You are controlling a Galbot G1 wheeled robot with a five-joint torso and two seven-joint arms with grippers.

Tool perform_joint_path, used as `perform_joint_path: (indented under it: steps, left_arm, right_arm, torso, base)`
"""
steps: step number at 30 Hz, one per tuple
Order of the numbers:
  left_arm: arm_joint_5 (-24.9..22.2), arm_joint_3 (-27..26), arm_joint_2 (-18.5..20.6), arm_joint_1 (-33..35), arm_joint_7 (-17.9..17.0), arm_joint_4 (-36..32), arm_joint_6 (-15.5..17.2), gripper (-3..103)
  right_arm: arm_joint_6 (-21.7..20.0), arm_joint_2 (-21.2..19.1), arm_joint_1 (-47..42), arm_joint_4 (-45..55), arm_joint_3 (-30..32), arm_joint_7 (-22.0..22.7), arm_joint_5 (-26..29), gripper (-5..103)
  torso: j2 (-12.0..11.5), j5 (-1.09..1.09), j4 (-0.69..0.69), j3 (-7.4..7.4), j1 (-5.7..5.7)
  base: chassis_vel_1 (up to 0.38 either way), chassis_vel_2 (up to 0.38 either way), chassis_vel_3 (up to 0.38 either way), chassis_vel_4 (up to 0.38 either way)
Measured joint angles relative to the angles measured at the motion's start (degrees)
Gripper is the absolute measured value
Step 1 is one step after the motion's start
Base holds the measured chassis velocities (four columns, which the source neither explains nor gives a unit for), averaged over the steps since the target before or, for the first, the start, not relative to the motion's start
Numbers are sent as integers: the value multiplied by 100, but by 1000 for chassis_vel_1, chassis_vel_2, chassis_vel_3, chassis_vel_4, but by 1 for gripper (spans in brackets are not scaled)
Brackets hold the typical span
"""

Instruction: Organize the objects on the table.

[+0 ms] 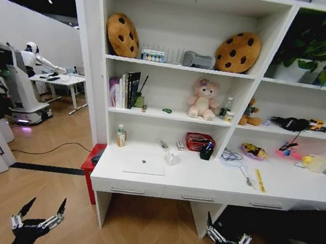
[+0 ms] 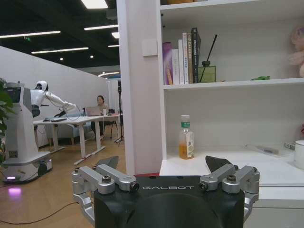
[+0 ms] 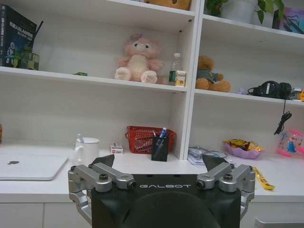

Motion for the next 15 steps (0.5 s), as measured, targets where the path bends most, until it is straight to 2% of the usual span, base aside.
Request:
perform_joint_path:
  steps: [4,6,15]
  left_arm:
    - [0,0,-1,0,5,0,0,100]
    - [0,0,-1,0,5,0,0,100]
    - [0,-2,1,0,4,0,0,100]
  right_arm:
    - [0,-1,1,0,1,1,0,100]
    - [0,-1,1,0,1,1,0,100]
    - [0,1,2,0,-2,-2,0,100]
  torso:
    - [-1,1,4,1,2]
    - [-2,-1,1,1,4]
    - [-3,-4,1,2,6]
  base:
    - [-110,-121,125,121]
    - [0,0,0,0]
    - [25,57,-19,-61]
